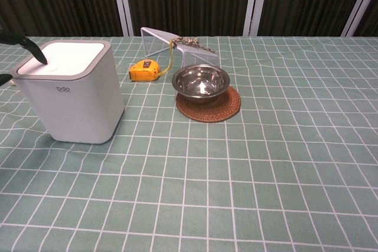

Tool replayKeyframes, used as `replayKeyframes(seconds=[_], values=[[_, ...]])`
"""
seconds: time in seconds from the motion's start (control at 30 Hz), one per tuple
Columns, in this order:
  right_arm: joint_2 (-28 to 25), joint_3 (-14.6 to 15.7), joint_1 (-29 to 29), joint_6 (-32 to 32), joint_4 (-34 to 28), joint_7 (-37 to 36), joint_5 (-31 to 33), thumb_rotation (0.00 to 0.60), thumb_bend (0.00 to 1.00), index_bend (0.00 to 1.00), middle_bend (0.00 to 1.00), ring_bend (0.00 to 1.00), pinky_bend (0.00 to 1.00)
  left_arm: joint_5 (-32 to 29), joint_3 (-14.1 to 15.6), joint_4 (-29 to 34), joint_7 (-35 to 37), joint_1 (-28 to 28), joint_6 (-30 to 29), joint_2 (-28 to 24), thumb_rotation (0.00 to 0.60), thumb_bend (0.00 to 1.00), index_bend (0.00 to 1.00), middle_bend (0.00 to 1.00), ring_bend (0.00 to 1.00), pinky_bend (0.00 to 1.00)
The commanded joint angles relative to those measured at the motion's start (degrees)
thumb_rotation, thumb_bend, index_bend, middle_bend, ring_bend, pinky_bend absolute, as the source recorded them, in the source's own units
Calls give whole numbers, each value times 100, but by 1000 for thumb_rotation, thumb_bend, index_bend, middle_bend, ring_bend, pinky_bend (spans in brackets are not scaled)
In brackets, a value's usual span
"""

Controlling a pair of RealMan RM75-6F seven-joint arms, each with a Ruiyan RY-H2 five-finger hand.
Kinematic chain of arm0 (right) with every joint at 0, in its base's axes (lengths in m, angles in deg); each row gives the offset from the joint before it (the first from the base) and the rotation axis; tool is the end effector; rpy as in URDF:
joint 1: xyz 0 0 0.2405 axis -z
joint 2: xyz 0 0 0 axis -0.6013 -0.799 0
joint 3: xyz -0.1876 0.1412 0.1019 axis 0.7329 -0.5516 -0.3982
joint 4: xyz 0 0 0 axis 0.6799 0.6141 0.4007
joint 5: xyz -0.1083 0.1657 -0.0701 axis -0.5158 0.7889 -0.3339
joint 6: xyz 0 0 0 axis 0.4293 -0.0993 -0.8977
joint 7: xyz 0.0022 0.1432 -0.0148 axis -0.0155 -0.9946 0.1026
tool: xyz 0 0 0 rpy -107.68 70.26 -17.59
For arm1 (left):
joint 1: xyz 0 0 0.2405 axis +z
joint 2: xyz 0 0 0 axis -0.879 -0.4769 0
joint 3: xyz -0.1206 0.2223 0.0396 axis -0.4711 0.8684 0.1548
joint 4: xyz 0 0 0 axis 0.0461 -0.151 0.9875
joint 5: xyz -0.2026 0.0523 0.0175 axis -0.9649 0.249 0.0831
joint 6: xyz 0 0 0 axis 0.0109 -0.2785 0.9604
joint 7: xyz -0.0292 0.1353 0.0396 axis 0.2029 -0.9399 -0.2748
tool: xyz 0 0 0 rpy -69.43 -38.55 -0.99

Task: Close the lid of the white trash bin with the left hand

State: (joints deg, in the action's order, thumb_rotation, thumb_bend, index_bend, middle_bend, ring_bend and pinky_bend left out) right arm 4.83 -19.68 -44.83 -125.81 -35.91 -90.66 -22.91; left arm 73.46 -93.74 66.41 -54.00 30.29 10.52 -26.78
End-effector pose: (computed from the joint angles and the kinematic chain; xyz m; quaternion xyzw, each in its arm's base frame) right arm -0.2844 -0.1551 0.1032 0.6951 -0.3522 0.4585 0.4273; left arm -0.1977 0.2741 0.1187 -0.7446 -0.4214 -0.2850 0.4321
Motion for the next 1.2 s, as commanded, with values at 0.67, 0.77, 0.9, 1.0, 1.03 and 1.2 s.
replayKeyframes(seconds=[0.67,0.77,0.9,1.0,1.03,1.2], values=[[-144,75,73,-171,-70,-158,-123,600,264,0,0,0,0,3714,1003,-1106,997,2137,-3921,424,600,498,31,169,88,123],[-167,98,68,-95,-105,-118,-104,600,264,0,0,0,0,3759,1131,-1951,1026,2743,-4689,1013,600,471,48,11,0,4],[-168,98,76,-25,-150,25,-73,600,264,0,0,0,0,3605,1274,-2757,1393,3070,-4834,1440,600,452,76,0,0,0],[-156,121,62,52,-183,73,-80,600,264,0,0,0,0,3492,1272,-2748,1471,3035,-4608,1377,600,450,68,0,0,0],[-146,119,62,58,-175,99,-83,600,264,0,0,0,0,3441,1250,-2726,1445,3027,-4557,1354,600,450,68,0,0,0],[-124,105,59,114,-168,152,-39,600,264,0,0,0,0,3274,1122,-2658,1455,3046,-4513,1303,600,450,69,0,0,0]])
